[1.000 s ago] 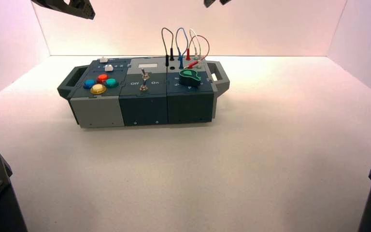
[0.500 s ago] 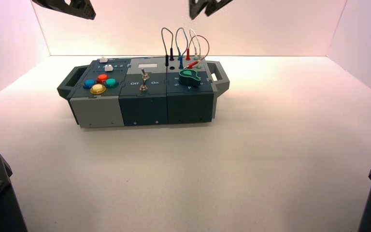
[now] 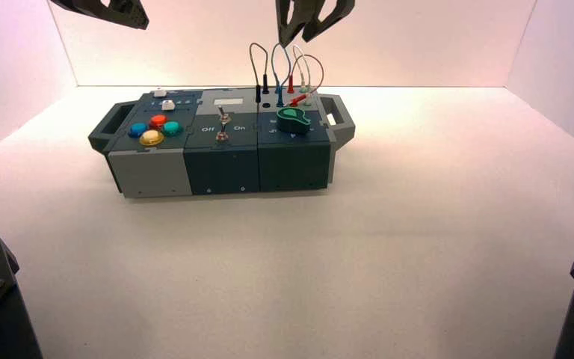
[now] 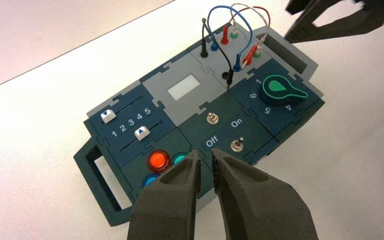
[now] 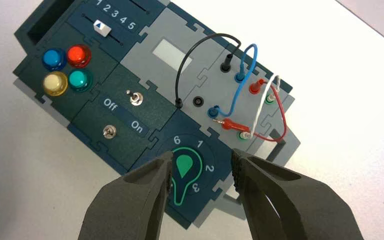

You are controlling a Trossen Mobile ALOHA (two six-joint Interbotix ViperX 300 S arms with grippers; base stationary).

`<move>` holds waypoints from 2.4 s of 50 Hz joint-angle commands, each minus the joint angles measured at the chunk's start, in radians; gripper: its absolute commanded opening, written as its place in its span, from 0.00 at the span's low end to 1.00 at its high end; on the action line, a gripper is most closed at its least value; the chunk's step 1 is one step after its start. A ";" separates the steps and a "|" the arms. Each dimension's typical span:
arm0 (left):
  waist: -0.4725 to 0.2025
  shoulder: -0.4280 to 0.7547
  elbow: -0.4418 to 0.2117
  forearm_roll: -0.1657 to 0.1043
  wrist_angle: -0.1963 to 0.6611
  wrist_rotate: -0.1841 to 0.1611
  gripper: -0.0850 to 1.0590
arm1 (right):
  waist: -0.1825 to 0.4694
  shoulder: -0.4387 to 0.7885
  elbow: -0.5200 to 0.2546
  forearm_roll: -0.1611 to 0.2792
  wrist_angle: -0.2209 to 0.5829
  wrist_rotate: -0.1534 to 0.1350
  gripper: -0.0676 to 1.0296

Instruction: Insert the black wire.

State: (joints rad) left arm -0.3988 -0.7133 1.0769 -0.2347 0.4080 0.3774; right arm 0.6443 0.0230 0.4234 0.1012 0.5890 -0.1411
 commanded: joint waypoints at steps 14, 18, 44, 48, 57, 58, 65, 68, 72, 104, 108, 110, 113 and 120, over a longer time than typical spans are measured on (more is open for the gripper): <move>-0.008 0.000 -0.025 -0.002 -0.009 0.003 0.21 | 0.052 0.086 -0.097 0.005 -0.011 0.003 0.62; -0.008 0.000 -0.025 -0.002 -0.009 0.003 0.21 | 0.057 0.106 -0.107 0.005 -0.012 0.003 0.62; -0.008 -0.003 -0.023 -0.002 -0.009 0.003 0.21 | 0.061 0.225 -0.183 0.005 -0.011 0.005 0.62; -0.009 -0.005 -0.023 -0.002 -0.009 0.003 0.21 | 0.061 0.236 -0.190 0.003 -0.009 0.005 0.61; -0.008 -0.005 -0.023 -0.002 -0.009 0.003 0.21 | 0.061 0.255 -0.202 0.003 -0.005 0.005 0.59; -0.008 -0.005 -0.023 -0.002 -0.009 0.005 0.21 | 0.061 0.256 -0.202 0.003 -0.005 0.005 0.59; -0.008 -0.005 -0.023 -0.002 -0.011 0.003 0.21 | 0.061 0.264 -0.210 0.000 -0.003 0.003 0.56; -0.008 -0.005 -0.020 -0.002 -0.012 0.003 0.21 | 0.061 0.265 -0.213 0.000 -0.003 0.005 0.54; -0.008 -0.005 -0.020 -0.002 -0.012 0.005 0.21 | 0.061 0.267 -0.216 0.000 0.000 0.003 0.52; -0.009 -0.005 -0.020 -0.002 -0.014 0.003 0.21 | 0.061 0.302 -0.244 -0.003 0.018 0.003 0.32; -0.008 -0.005 -0.020 -0.002 -0.014 0.003 0.21 | 0.061 0.307 -0.247 -0.003 0.023 0.003 0.29; -0.008 -0.005 -0.018 -0.002 -0.014 0.003 0.21 | 0.061 0.311 -0.253 -0.003 0.031 0.003 0.24; -0.009 -0.005 -0.018 -0.002 -0.014 0.005 0.21 | 0.061 0.311 -0.256 -0.005 0.034 0.003 0.20; -0.008 -0.005 -0.020 -0.002 -0.014 0.003 0.21 | 0.061 0.313 -0.259 -0.005 0.034 0.002 0.16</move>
State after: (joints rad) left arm -0.4019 -0.7148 1.0769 -0.2347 0.4034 0.3774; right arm 0.6995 0.3574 0.1933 0.0966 0.6259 -0.1365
